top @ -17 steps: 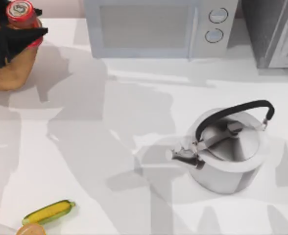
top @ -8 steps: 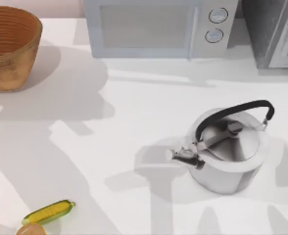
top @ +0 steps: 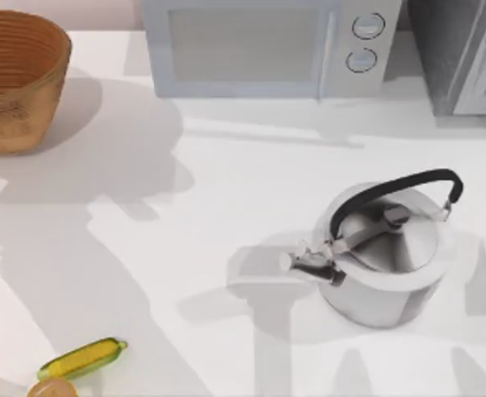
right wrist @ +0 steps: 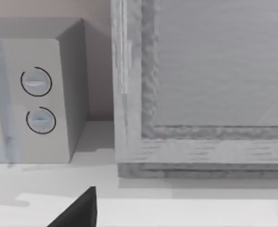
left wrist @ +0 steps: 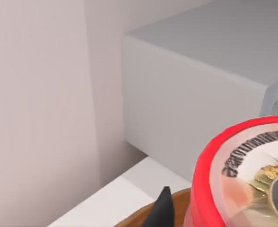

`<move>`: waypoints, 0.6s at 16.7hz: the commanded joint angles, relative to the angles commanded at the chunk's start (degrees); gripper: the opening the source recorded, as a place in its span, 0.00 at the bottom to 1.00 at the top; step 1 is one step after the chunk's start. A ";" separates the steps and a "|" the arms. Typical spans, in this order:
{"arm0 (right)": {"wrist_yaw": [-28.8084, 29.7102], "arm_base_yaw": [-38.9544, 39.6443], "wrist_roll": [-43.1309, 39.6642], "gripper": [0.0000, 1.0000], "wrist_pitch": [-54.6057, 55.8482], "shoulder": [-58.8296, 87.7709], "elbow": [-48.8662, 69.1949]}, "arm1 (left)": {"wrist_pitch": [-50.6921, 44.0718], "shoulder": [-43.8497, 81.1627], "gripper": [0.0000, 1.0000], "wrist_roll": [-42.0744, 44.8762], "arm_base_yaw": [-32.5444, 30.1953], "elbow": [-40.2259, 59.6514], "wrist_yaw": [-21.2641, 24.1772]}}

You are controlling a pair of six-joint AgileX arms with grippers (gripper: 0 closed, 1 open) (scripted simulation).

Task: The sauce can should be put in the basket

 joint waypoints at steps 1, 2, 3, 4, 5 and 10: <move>0.00 0.00 0.00 1.00 0.00 0.00 0.00 | 1.56 0.32 0.00 -0.81 -0.46 -0.26 -0.46; 0.00 0.00 0.00 1.00 0.00 0.00 0.00 | 2.82 0.60 0.00 -1.57 -0.89 -0.50 -0.92; 0.00 0.00 0.00 1.00 0.00 0.00 0.00 | 4.21 0.88 0.00 -2.35 -1.37 -0.73 -1.34; 0.00 0.00 0.00 1.00 0.00 0.00 0.00 | 5.41 1.17 0.00 -3.16 -1.88 -0.97 -1.72; 0.00 0.00 0.00 1.00 0.00 0.00 0.00 | 6.62 1.49 0.00 -3.92 -2.42 -1.23 -2.10; 0.00 0.00 0.00 1.00 0.00 0.00 0.00 | 13.36 3.17 0.00 -7.92 -4.98 -2.56 -4.14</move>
